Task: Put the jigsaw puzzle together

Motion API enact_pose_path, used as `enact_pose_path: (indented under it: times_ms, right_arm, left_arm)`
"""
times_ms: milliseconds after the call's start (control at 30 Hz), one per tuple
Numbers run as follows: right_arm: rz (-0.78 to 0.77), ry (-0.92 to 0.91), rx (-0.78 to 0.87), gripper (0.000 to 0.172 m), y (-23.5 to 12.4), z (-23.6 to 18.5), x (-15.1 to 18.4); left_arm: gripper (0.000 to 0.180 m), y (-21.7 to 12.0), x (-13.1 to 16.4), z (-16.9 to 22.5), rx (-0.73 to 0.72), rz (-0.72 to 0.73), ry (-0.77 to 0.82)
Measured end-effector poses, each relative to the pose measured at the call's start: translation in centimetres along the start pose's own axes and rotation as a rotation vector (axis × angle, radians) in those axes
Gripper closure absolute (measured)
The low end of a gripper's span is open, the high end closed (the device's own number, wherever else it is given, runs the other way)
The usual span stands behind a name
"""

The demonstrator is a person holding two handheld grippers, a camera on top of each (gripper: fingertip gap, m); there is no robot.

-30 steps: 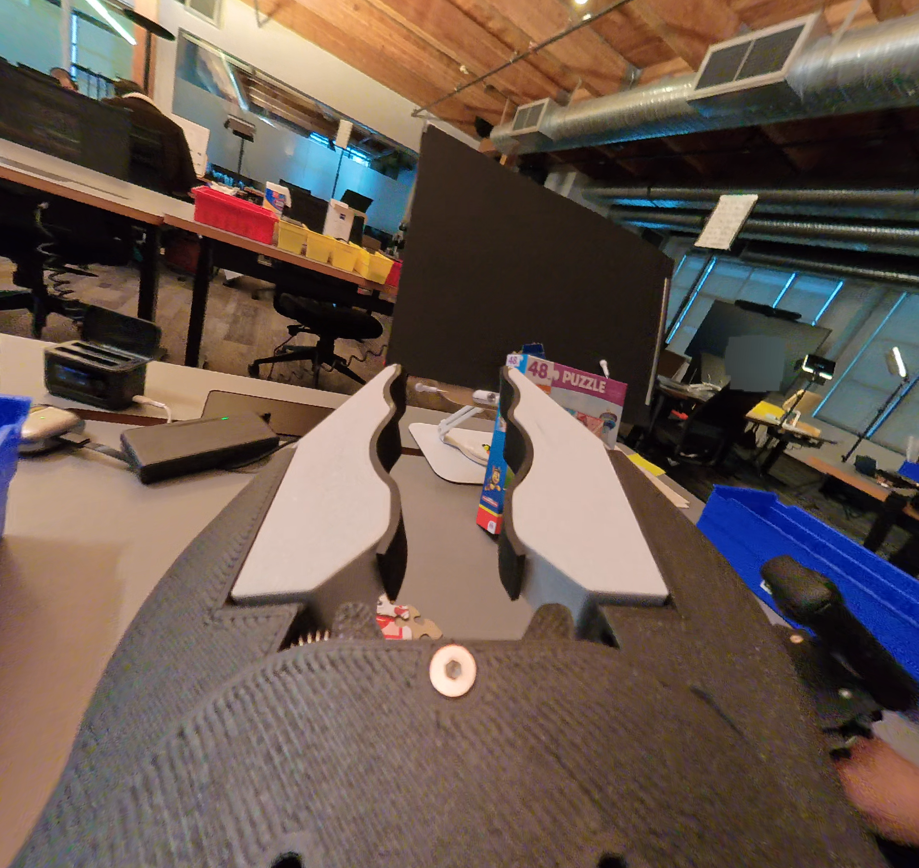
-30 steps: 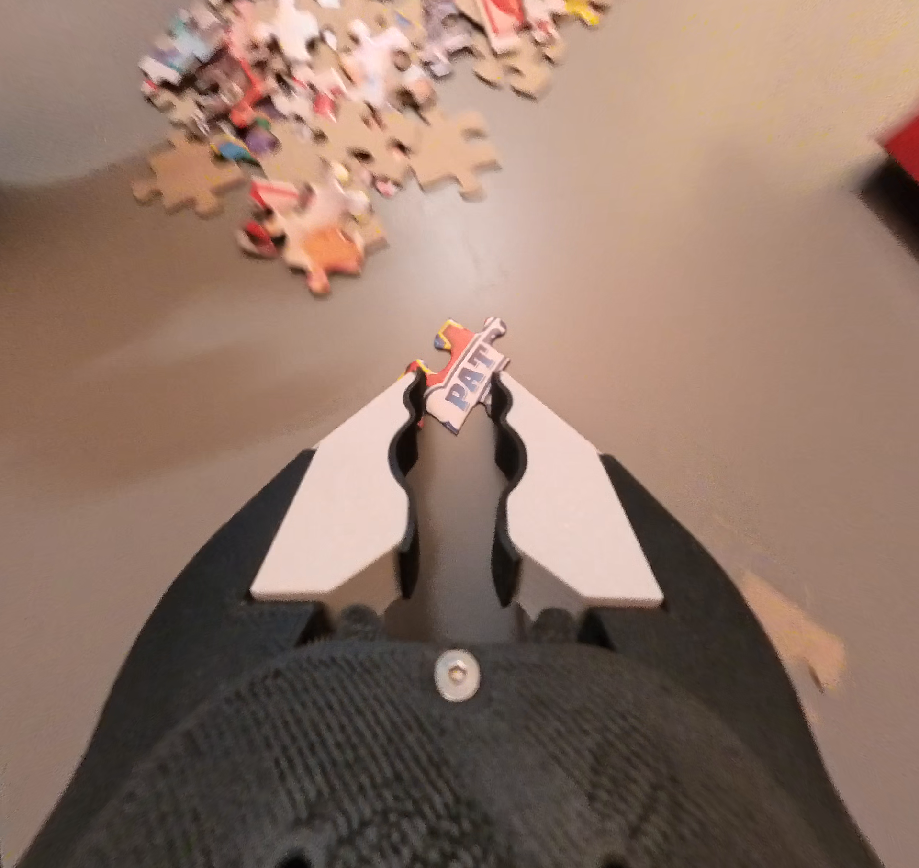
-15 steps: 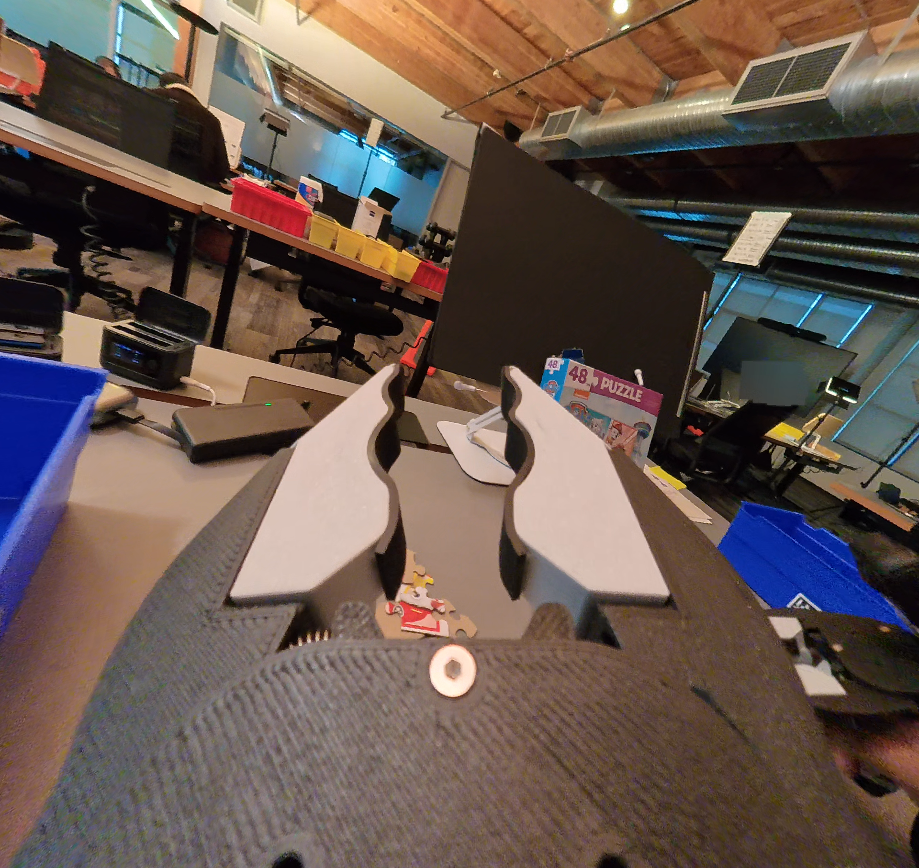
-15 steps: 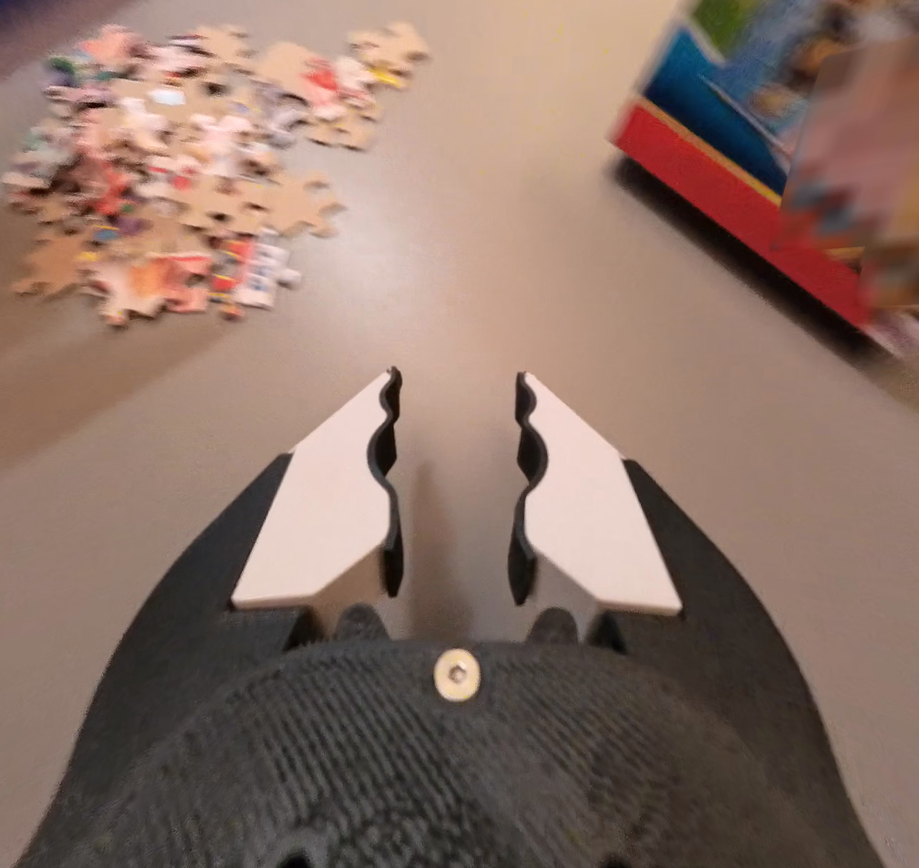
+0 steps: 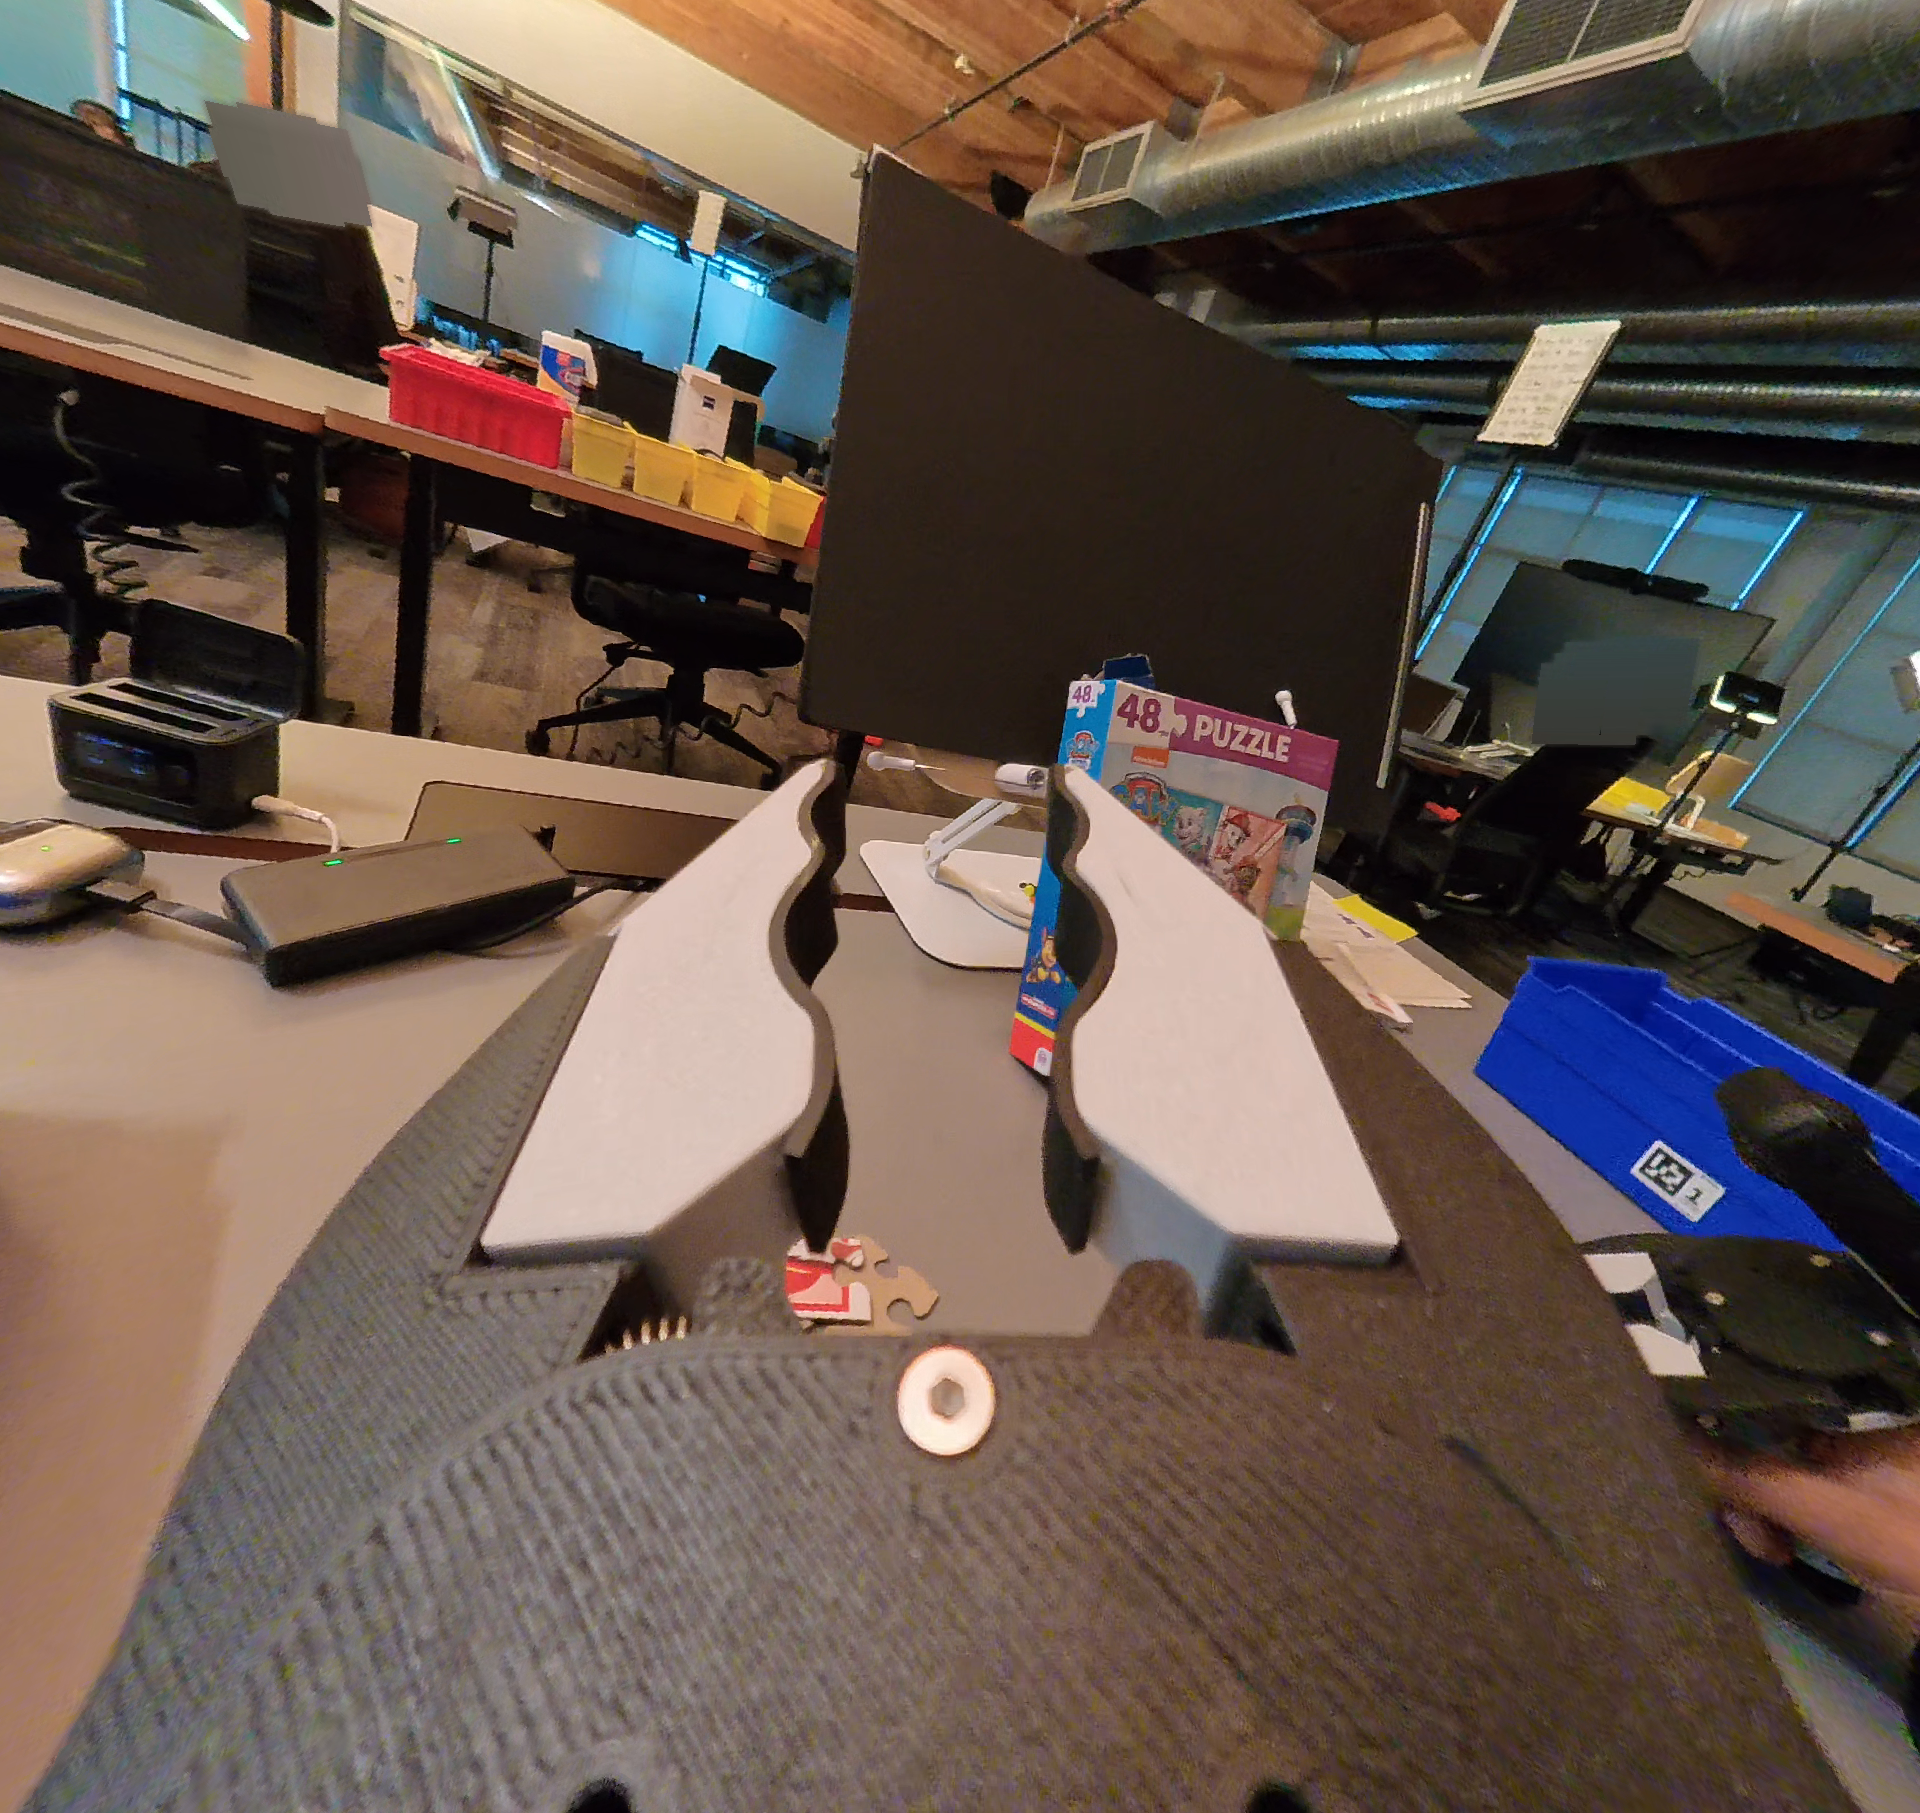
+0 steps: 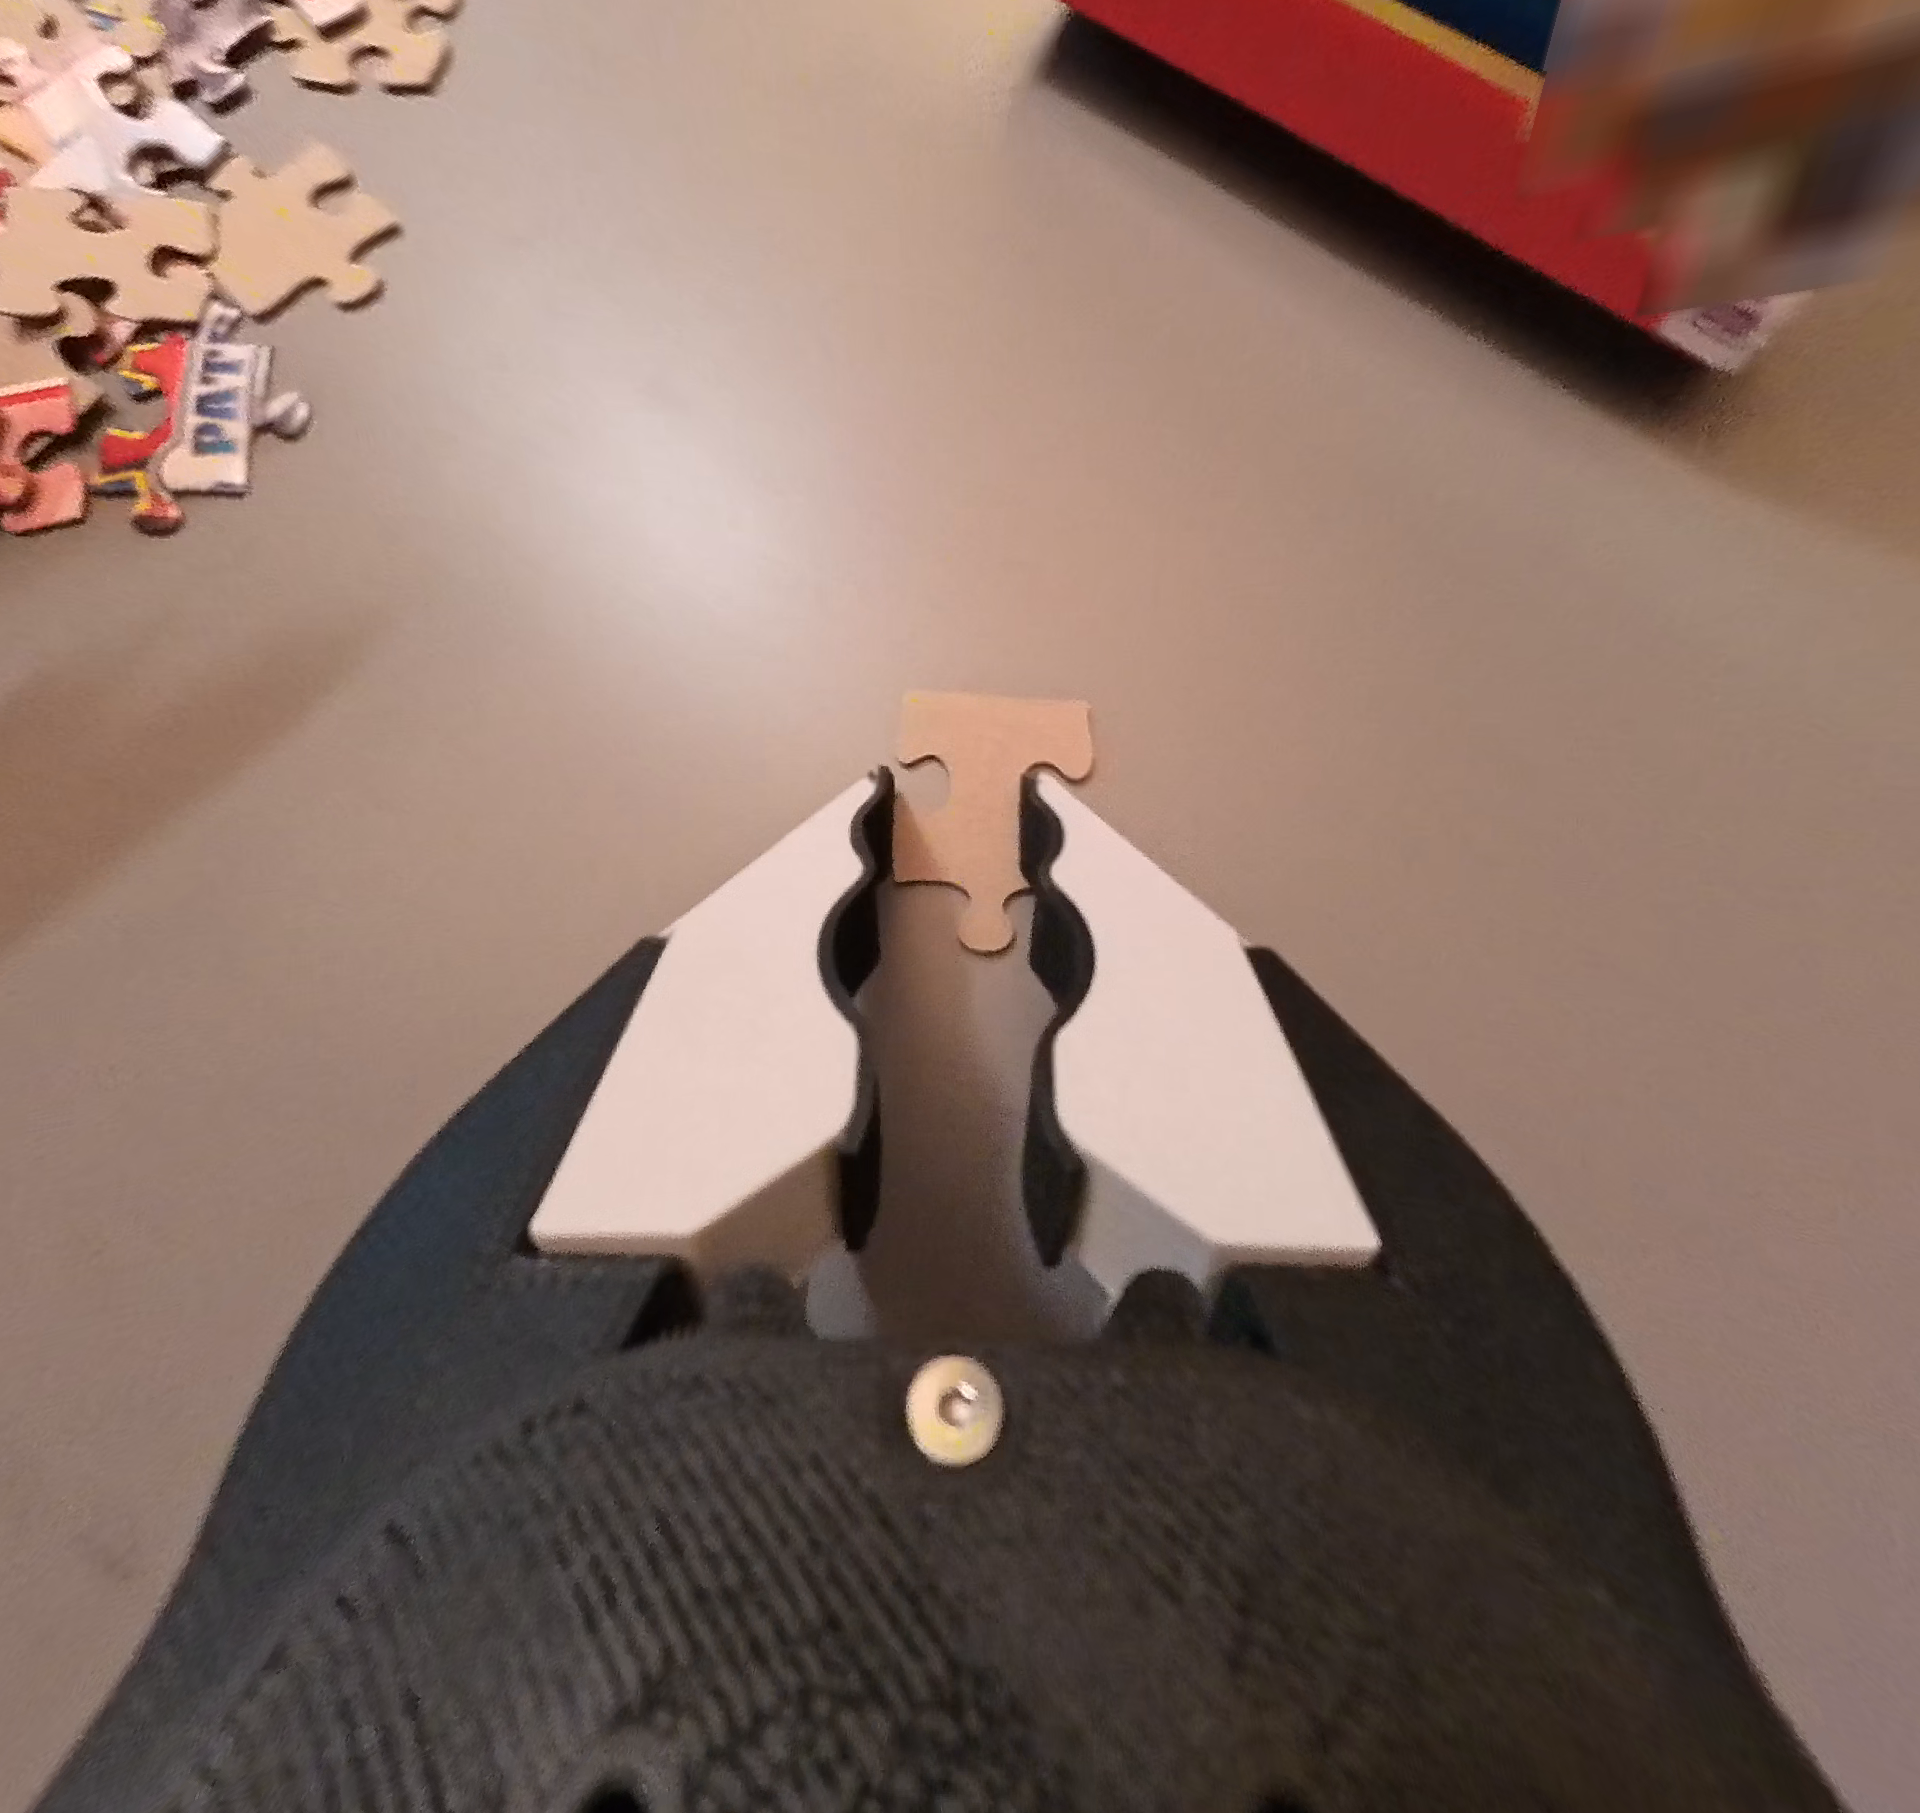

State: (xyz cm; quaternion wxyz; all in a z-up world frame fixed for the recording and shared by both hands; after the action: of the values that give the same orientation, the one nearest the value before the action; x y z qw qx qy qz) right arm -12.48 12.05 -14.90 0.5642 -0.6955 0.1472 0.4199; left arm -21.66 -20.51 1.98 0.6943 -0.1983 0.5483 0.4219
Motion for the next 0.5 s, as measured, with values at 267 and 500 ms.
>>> enact_pose_path:
  times_ms: [267,500]
  right_arm:
    - [0.049,-0.073,-0.220,0.172,2.4,-5.8,-2.9]
    - [0.059,-0.176,-0.260,0.166,2.8,-8.9,-5.8]
  left_arm:
    - [0.145,-0.2,-0.2,-0.5,-0.005,0.008,-0.001]
    - [0.145,-1.0,-1.0,-1.5,-0.027,0.039,-0.007]
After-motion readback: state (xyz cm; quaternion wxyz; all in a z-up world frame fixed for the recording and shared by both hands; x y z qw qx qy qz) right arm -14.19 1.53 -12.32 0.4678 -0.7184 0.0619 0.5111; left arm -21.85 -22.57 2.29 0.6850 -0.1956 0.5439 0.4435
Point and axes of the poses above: each gripper's, where its closed fingertips meet, y out along the fingers, x out of its underside, z = x × y across the jaws, the point moved 6 cm from there along -y, back along the fingers, and after that the axes turned 2 degrees about z, right-handed, at the moved point
